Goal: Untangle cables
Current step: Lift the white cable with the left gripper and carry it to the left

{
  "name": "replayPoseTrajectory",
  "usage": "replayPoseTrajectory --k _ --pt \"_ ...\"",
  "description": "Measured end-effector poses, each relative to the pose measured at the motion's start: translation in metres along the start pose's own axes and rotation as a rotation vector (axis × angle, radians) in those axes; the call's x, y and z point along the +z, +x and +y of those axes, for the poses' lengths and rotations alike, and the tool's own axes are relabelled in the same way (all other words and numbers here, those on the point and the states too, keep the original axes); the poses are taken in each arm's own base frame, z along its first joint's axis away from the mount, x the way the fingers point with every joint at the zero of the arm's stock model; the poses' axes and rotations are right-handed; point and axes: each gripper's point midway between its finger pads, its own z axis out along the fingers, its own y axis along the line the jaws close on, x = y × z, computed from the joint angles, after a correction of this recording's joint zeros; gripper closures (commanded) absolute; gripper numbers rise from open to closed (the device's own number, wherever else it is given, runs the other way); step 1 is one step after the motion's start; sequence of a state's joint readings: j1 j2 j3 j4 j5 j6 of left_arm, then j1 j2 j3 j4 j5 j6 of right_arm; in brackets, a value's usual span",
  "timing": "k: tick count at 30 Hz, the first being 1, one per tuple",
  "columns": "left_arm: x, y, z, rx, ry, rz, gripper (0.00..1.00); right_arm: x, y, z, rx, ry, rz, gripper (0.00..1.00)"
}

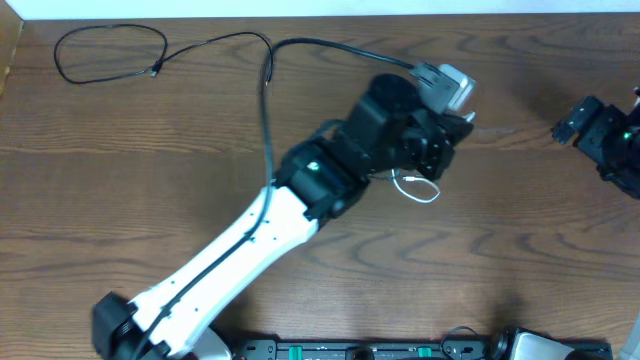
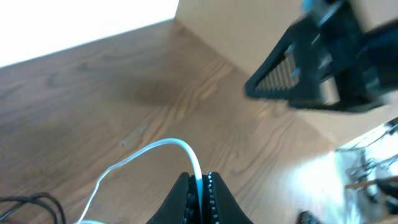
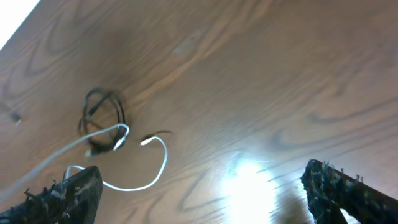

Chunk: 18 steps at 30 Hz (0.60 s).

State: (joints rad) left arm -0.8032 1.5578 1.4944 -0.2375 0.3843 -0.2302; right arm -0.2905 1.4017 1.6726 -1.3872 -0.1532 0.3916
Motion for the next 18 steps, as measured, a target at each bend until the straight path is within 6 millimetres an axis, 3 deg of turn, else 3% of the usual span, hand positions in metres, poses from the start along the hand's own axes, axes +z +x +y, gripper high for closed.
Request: replayPoseTrajectory --k 12,18 --pt "-0.131 -0.098 -0.002 -0.049 0.0 -0.351 0.93 -0.004 0.016 0.033 -0.114 -0.195 0.076 0.01" --pt "-0.178 -0.12 -0.008 -0.043 -0.013 -0.465 0.92 -0.004 0.018 0.037 -0.126 -0.214 0.084 0.01"
